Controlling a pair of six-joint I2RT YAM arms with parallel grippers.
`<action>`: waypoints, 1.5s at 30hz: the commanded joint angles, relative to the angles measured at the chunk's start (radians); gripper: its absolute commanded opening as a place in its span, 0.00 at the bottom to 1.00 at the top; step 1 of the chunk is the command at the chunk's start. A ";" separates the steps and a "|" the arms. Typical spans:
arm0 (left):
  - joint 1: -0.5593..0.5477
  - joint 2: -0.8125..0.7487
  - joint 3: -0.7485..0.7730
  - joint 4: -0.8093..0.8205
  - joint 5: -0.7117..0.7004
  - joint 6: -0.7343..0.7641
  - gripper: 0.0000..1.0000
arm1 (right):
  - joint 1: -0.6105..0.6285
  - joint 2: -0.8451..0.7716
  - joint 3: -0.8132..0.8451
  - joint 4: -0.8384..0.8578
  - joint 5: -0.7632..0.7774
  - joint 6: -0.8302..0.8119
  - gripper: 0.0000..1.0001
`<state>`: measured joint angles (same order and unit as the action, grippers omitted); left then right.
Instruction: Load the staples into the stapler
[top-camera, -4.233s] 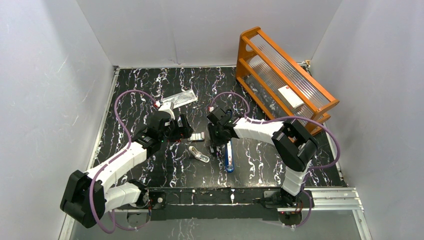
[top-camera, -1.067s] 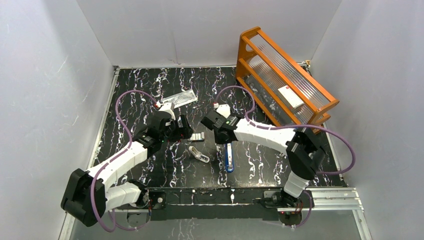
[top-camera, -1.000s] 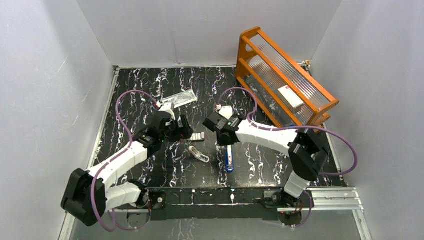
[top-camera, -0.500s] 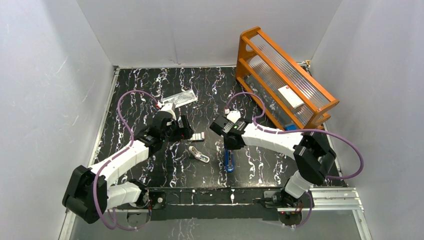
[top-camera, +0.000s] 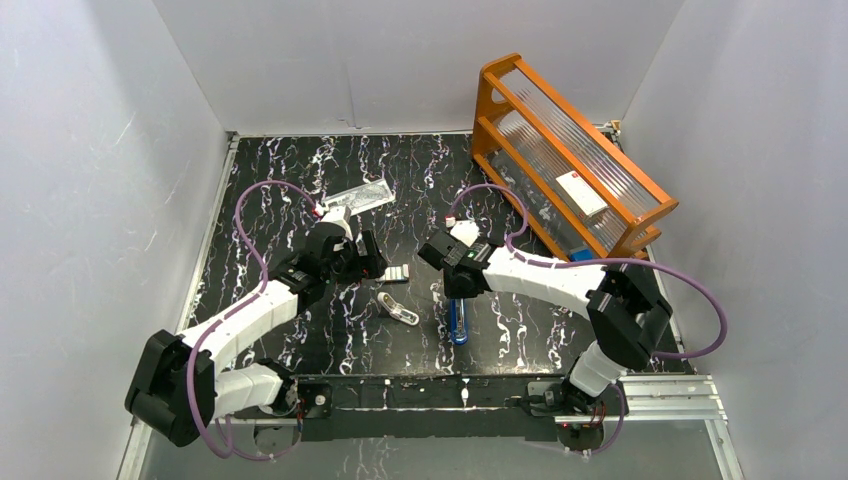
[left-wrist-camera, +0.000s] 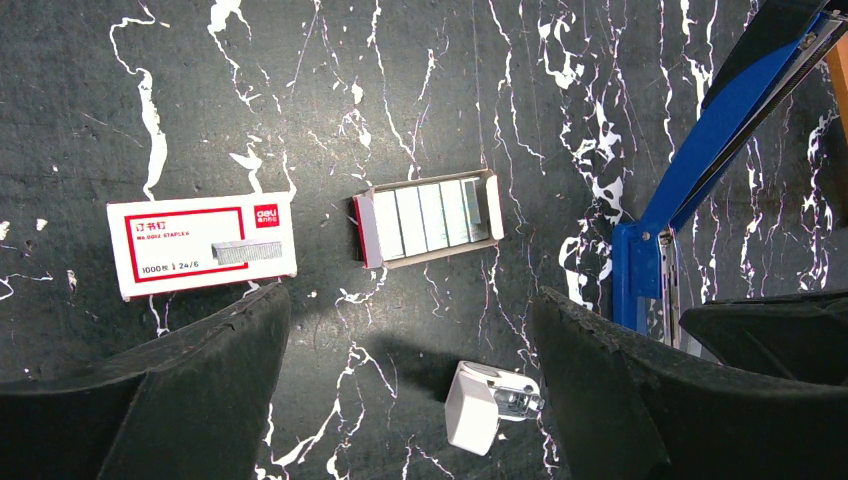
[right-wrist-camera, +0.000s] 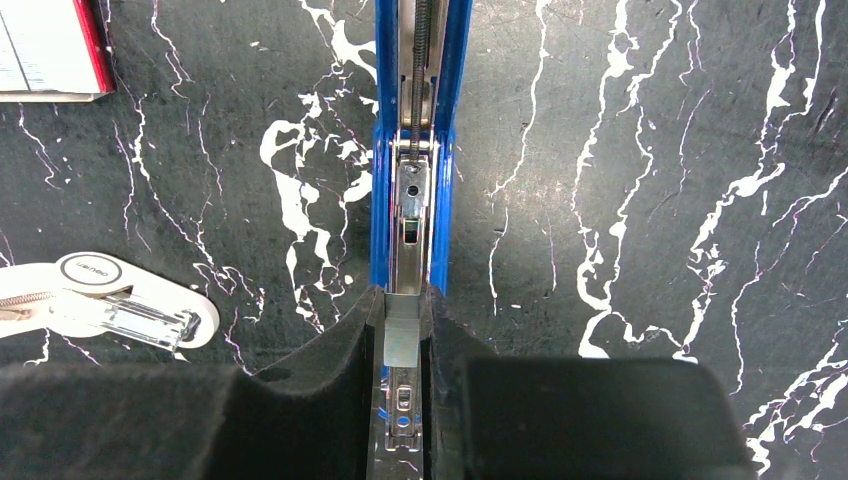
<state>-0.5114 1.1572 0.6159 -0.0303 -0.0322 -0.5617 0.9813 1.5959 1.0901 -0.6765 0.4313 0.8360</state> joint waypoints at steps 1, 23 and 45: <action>0.002 -0.004 0.006 0.009 0.005 -0.001 0.87 | -0.004 0.006 -0.007 0.011 0.016 0.002 0.21; 0.002 0.006 0.008 0.010 0.008 -0.003 0.87 | -0.004 -0.011 -0.024 0.042 0.026 -0.003 0.21; 0.002 0.006 0.011 0.004 0.005 0.000 0.87 | -0.004 -0.015 -0.006 0.063 0.034 -0.009 0.21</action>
<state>-0.5114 1.1580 0.6159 -0.0303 -0.0254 -0.5617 0.9813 1.5787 1.0565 -0.6445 0.4458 0.8337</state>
